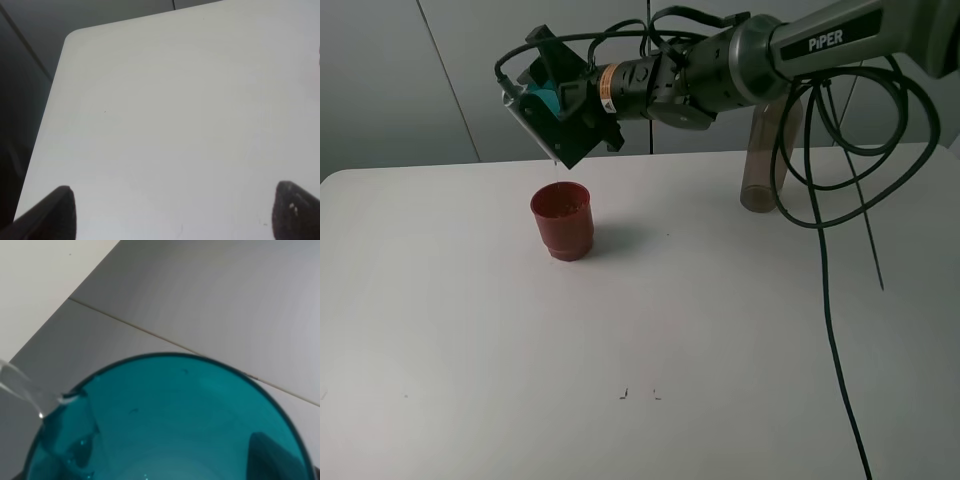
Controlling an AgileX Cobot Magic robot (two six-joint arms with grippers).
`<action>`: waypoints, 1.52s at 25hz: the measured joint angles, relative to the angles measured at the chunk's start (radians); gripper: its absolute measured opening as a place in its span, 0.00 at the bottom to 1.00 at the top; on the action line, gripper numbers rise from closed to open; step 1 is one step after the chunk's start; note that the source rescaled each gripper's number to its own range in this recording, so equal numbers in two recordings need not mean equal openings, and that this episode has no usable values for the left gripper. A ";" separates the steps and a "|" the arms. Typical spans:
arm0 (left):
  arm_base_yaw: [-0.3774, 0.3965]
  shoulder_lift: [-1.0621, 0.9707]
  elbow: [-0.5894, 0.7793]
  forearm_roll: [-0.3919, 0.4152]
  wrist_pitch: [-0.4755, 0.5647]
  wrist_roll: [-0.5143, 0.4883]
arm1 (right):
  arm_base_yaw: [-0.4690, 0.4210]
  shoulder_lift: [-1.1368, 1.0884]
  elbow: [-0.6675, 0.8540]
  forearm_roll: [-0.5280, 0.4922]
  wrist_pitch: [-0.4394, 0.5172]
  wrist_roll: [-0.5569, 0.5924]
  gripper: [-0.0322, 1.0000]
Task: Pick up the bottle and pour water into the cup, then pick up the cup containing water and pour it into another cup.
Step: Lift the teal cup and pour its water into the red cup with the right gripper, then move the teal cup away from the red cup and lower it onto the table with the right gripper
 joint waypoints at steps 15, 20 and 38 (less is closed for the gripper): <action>0.000 0.000 0.000 0.000 0.000 0.000 | 0.000 0.000 -0.001 0.016 -0.006 0.008 0.11; 0.000 0.000 0.000 0.000 0.000 0.000 | 0.000 0.000 -0.001 0.065 -0.002 0.205 0.11; 0.000 0.000 0.000 0.000 0.000 0.000 | 0.000 -0.064 0.012 0.521 0.236 1.019 0.11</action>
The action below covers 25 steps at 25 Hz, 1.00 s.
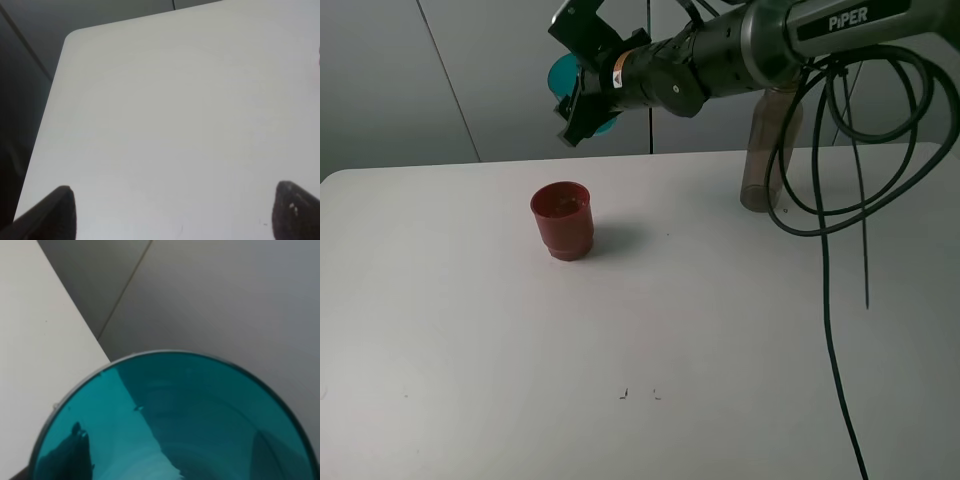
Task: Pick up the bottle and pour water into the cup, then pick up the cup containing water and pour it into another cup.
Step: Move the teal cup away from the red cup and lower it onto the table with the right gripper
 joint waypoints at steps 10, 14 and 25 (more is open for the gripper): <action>0.000 0.000 0.000 0.000 0.000 0.000 | -0.020 -0.182 0.255 0.058 -0.014 0.099 0.11; 0.000 0.000 0.000 0.000 0.000 0.000 | -0.052 -0.273 0.385 0.086 -0.027 0.117 0.11; 0.000 0.000 0.000 0.000 0.000 0.000 | -0.139 -0.383 0.776 0.205 -0.215 0.121 0.11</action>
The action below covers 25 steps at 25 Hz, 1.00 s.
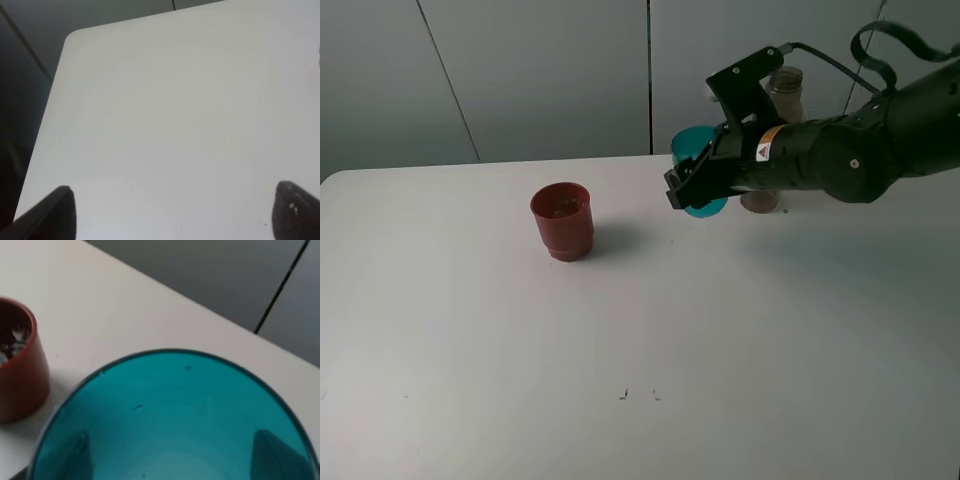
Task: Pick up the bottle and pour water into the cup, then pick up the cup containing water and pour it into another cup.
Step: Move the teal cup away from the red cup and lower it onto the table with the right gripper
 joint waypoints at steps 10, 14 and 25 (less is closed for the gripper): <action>0.000 0.000 0.000 0.000 0.000 0.004 | -0.031 0.028 0.242 0.153 -0.417 0.010 0.11; 0.000 0.000 0.000 0.000 0.000 0.004 | -0.031 0.105 0.246 0.163 -0.453 0.012 0.11; 0.000 0.000 0.000 0.000 0.000 0.004 | -0.031 0.242 0.246 0.165 -0.558 0.028 0.11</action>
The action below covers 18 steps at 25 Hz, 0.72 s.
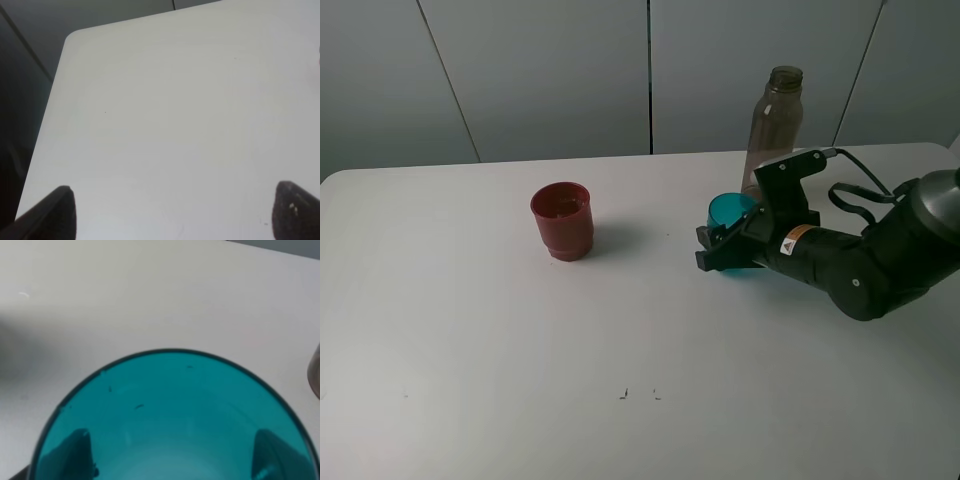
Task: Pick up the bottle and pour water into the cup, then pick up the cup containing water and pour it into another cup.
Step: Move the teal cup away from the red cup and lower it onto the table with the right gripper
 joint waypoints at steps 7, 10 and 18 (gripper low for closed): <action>0.000 0.000 0.000 0.000 0.000 0.000 | 0.000 0.002 0.000 0.000 0.001 0.007 0.11; 0.000 0.000 0.000 0.000 0.000 0.000 | 0.000 0.002 0.000 0.000 0.030 0.009 0.11; 0.000 0.000 0.000 0.000 0.000 0.000 | 0.000 0.002 0.000 0.000 0.037 0.009 0.13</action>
